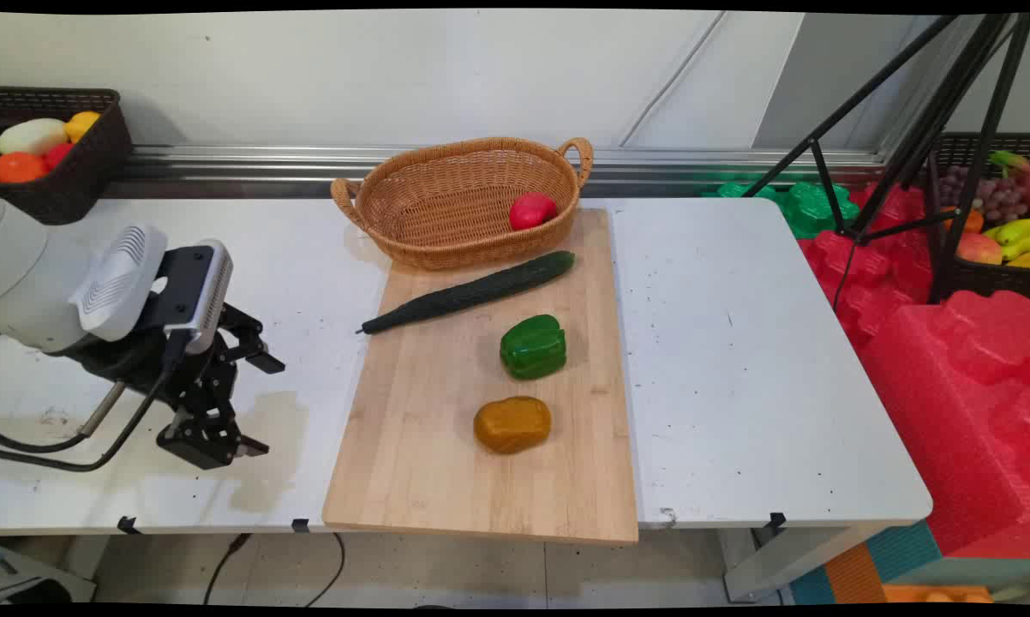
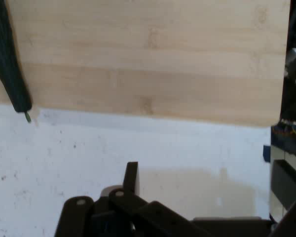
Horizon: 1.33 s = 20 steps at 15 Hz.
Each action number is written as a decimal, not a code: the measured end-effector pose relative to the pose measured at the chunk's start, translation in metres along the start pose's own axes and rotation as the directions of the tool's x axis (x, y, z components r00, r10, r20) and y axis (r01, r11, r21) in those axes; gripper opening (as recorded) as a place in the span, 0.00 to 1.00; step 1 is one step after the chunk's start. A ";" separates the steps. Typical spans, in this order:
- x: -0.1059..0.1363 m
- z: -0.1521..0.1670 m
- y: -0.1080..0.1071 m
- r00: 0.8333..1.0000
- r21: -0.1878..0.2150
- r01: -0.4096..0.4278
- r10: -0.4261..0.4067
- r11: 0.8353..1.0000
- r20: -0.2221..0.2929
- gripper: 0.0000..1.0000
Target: Pick up the potato from the cutting board
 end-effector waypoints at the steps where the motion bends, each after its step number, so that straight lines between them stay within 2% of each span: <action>1: 0.002 -0.001 -0.001 1.000 0.002 0.005 -0.005 1.000 -0.011 1.00; 4: 0.010 -0.006 -0.004 0.998 0.010 0.027 -0.026 1.000 -0.054 1.00; 7: 0.023 -0.012 -0.010 0.992 0.021 0.050 -0.047 0.999 -0.120 1.00; 10: 0.047 -0.016 -0.014 0.975 0.024 0.064 -0.057 0.998 -0.215 1.00; 13: 0.072 -0.011 -0.014 0.958 0.017 0.073 -0.065 0.997 -0.278 1.00; 17: 0.098 0.008 -0.008 0.949 0.009 0.081 -0.075 0.997 -0.307 1.00; 20: 0.115 0.030 -0.004 0.949 0.002 0.087 -0.082 0.996 -0.304 1.00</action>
